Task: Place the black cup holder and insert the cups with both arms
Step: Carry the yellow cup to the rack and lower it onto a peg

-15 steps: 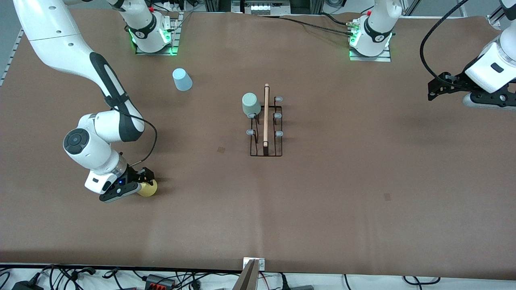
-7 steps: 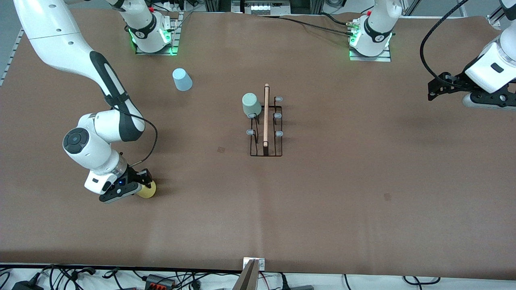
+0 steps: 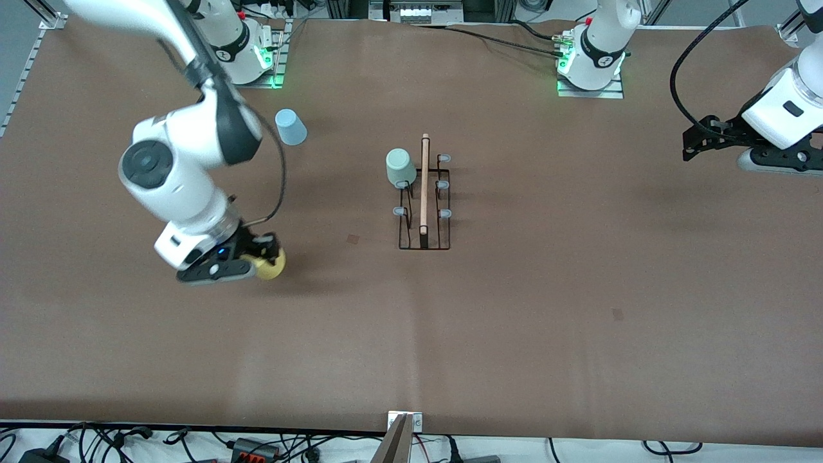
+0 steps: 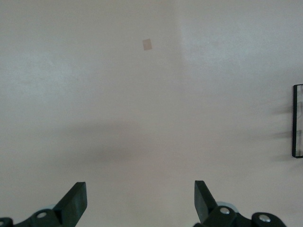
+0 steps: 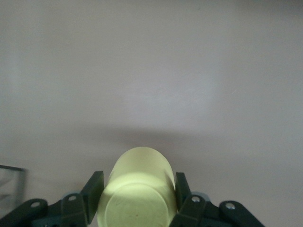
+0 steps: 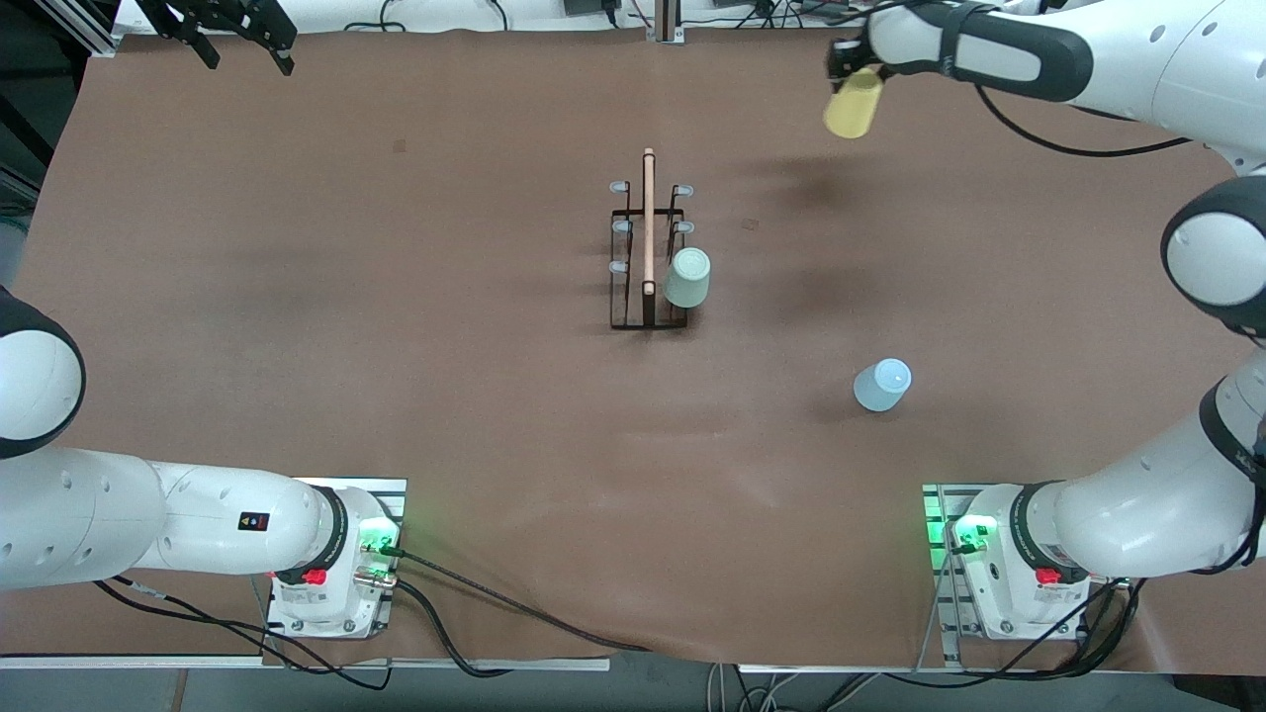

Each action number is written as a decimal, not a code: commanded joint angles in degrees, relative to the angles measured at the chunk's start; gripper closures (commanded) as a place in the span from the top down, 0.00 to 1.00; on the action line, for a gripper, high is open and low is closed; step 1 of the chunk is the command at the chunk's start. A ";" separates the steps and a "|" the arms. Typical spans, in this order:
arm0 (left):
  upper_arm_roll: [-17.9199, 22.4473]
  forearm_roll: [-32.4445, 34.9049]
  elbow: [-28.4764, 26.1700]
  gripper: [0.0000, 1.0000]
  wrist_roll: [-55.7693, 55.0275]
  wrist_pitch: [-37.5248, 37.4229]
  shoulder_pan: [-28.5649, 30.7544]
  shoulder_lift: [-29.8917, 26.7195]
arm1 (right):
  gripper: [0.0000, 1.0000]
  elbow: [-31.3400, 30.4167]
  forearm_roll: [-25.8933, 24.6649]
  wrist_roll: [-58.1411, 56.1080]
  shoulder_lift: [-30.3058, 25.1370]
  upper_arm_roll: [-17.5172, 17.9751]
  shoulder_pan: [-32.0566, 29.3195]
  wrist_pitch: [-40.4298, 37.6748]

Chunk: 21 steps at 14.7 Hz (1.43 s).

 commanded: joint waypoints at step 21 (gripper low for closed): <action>0.21 0.47 1.54 1.00 0.88 -1.41 -0.13 0.54 | 0.49 0.94 -7.38 42.45 6.05 0.23 20.83 8.91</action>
